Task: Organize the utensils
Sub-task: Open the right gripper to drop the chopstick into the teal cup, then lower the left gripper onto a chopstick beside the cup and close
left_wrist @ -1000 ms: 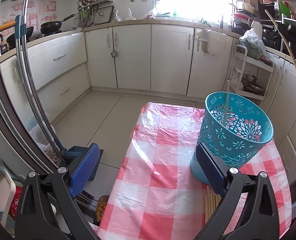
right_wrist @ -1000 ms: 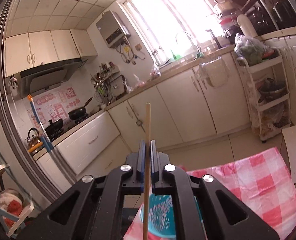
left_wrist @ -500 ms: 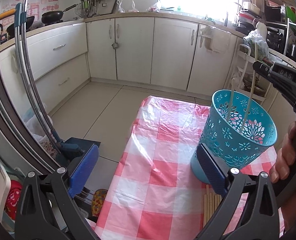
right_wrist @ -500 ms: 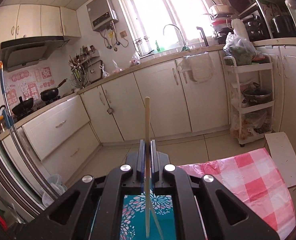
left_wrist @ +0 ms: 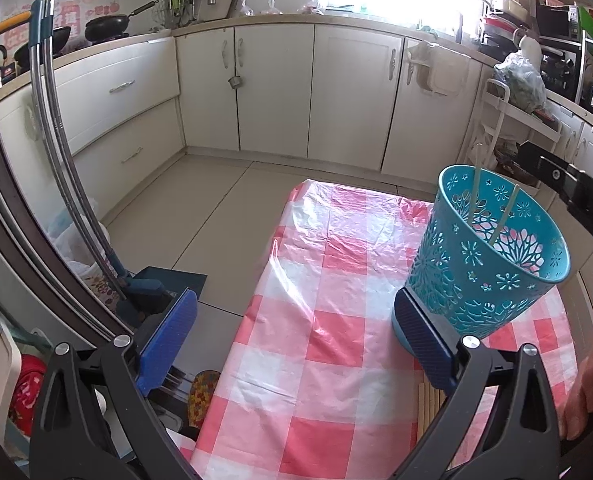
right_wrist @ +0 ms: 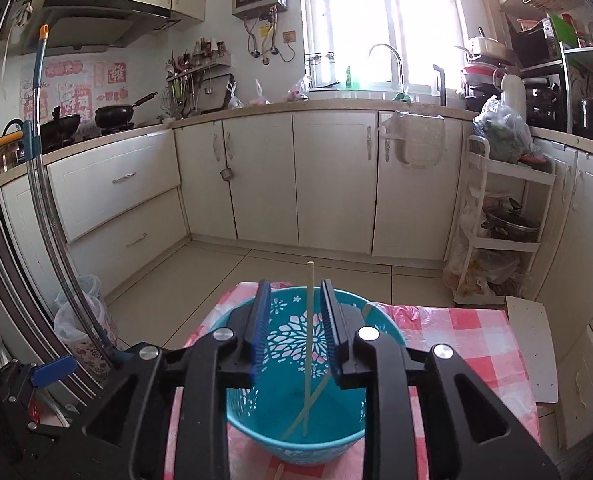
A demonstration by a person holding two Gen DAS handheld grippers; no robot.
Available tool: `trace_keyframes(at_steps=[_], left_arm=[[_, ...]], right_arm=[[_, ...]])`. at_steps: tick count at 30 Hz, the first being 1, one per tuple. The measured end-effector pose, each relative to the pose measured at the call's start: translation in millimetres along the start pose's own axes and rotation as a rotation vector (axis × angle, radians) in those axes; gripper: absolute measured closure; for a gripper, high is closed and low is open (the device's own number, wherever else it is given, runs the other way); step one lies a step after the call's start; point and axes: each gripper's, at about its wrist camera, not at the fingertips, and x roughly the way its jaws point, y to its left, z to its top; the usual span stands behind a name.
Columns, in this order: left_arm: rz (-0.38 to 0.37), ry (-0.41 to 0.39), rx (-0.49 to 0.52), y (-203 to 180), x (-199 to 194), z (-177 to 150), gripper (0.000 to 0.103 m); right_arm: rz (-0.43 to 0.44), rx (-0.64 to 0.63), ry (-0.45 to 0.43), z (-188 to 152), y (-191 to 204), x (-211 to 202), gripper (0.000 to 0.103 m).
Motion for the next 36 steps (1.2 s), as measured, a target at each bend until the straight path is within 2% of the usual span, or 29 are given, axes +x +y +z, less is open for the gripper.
trace_keyframes(at_steps=[5, 9, 11, 13, 17, 22, 30, 36], left_arm=[[0.022, 0.014, 0.01, -0.1, 4.6, -4.5, 0.008], [0.045, 0.029, 0.025, 0.8, 9.2, -9.8, 0.008], [0.051, 0.04, 0.029, 2.5, 11.0, -12.2, 0.008], [0.054, 0.049, 0.03, 4.7, 11.0, -14.6, 0.008], [0.045, 0.069, 0.042, 5.2, 9.4, -20.8, 0.008], [0.045, 0.08, 0.104, -3.2, 6.2, -30.2, 0.008], [0.042, 0.117, 0.125, -4.3, 10.4, -37.0, 0.008], [-0.025, 0.187, 0.196, -21.5, 20.8, -47.9, 0.008]], right_arm=[[0.003, -0.02, 0.015, -4.2, 3.7, -16.8, 0.072], [0.023, 0.024, 0.04, -15.7, -3.4, -36.7, 0.072], [0.042, 0.081, 0.094, -33.6, -12.1, -43.9, 0.072], [0.051, 0.114, 0.188, -63.4, -20.6, -44.1, 0.073], [0.044, 0.153, 0.36, -115.1, -32.2, -31.8, 0.087], [0.052, 0.153, 0.456, -137.4, -27.6, -10.9, 0.087], [0.049, 0.12, 0.515, -163.8, -12.8, -0.3, 0.088], [0.037, 0.073, 0.528, -165.7, -19.3, -1.0, 0.094]])
